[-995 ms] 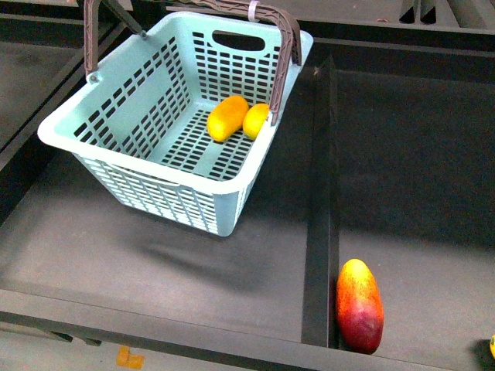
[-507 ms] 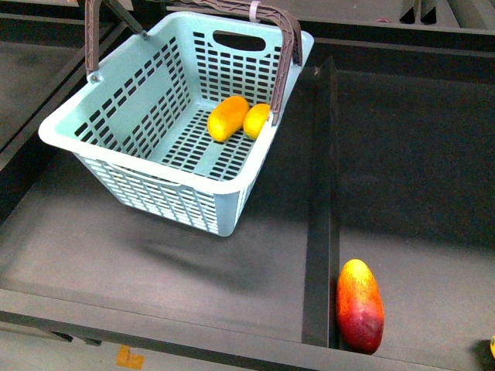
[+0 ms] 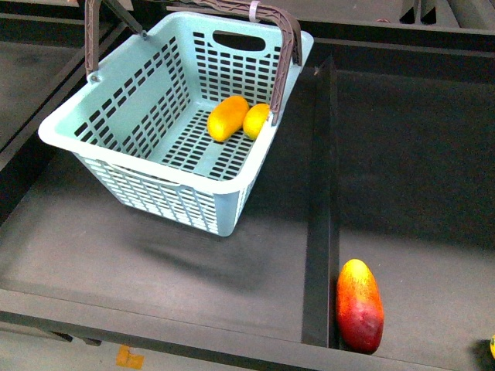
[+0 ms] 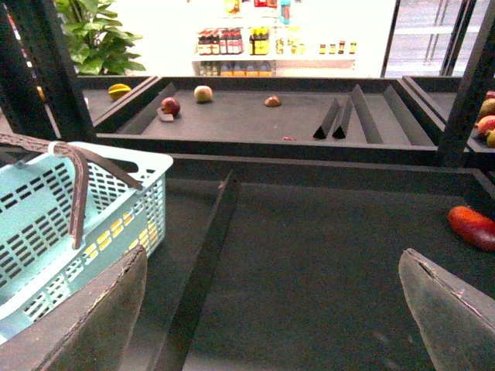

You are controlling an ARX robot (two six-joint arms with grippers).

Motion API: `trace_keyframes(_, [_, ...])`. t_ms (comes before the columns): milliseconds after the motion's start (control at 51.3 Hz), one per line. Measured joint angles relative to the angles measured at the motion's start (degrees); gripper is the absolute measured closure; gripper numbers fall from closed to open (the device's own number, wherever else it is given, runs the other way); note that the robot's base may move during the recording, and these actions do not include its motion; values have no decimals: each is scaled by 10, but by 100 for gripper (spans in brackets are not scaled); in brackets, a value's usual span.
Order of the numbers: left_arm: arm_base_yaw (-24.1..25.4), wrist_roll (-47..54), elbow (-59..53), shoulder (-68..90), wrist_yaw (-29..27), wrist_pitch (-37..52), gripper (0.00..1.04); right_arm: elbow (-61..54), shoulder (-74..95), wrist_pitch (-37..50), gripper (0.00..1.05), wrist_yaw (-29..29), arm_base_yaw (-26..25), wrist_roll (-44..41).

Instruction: Pick lemon and mango into basket

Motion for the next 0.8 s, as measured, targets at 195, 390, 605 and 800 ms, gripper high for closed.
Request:
trace_keyframes(195, [0,0,0,-68,0,-65,101,0,0,0,9,0,0,0])
trace_keyframes(390, [0,0,0,-141,0,-135,101,0,0,0,9,0,0,0])
trace_keyframes(605, [0,0,0,-193,0,-187,101,0,0,0,9,0,0,0])
trace_keyframes(800, [0,0,0,-253,0,-263,101,0,0,0,9,0,0,0])
